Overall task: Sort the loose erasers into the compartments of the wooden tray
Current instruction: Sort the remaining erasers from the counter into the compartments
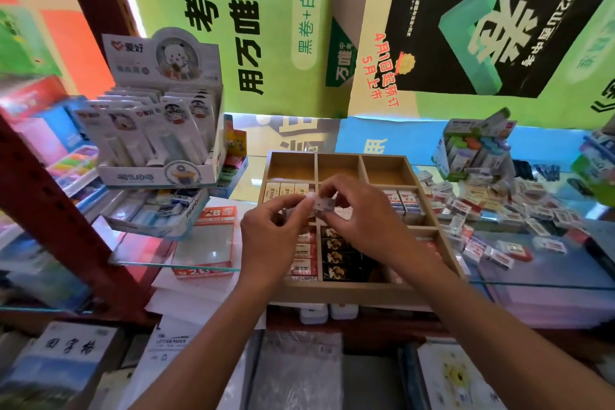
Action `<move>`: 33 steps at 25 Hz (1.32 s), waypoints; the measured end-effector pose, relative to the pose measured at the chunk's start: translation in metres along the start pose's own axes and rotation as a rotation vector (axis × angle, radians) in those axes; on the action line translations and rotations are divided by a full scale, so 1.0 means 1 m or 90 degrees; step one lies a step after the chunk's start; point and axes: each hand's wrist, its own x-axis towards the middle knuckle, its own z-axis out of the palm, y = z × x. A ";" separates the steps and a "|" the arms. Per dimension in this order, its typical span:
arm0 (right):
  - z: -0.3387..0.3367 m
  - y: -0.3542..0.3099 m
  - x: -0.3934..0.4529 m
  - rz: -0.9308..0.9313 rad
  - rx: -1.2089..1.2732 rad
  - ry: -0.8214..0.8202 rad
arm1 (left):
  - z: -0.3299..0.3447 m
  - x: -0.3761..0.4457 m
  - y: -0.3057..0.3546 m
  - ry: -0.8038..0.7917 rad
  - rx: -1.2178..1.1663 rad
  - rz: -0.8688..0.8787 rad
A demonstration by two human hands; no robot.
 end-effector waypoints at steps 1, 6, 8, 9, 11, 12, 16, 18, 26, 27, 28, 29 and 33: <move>-0.005 0.009 0.001 0.023 -0.030 0.008 | 0.000 0.001 -0.001 -0.005 -0.017 -0.011; -0.027 0.054 0.016 0.187 -0.213 -0.132 | 0.002 0.005 -0.005 0.010 -0.011 -0.027; -0.020 0.052 0.022 0.172 -0.266 -0.168 | 0.003 0.005 -0.006 0.013 -0.011 -0.026; -0.016 0.050 0.024 0.168 -0.278 -0.157 | 0.003 0.005 -0.007 0.014 -0.009 -0.028; -0.010 0.049 0.025 0.166 -0.300 -0.141 | 0.002 0.005 -0.008 0.016 -0.004 -0.027; -0.009 0.050 0.026 0.162 -0.310 -0.138 | 0.002 0.005 -0.008 0.015 0.000 -0.024; -0.006 0.055 0.025 0.143 -0.355 -0.099 | 0.003 0.005 -0.008 0.003 0.004 -0.025; -0.005 0.047 0.022 0.122 -0.288 -0.056 | 0.001 0.005 -0.008 -0.014 0.001 -0.028; 0.011 0.002 0.005 -0.113 -0.070 -0.027 | -0.004 0.004 -0.001 -0.037 -0.041 -0.021; 0.012 0.004 0.004 -0.133 -0.107 -0.007 | -0.004 0.004 0.000 -0.041 -0.042 -0.023; 0.012 0.007 0.002 -0.151 -0.133 0.008 | -0.004 0.003 0.001 -0.049 -0.041 -0.022; 0.011 0.008 0.001 -0.164 -0.147 0.013 | -0.003 0.003 0.001 -0.059 -0.038 -0.021; 0.004 0.012 -0.001 -0.136 -0.130 0.001 | -0.001 0.002 0.002 -0.054 -0.032 -0.023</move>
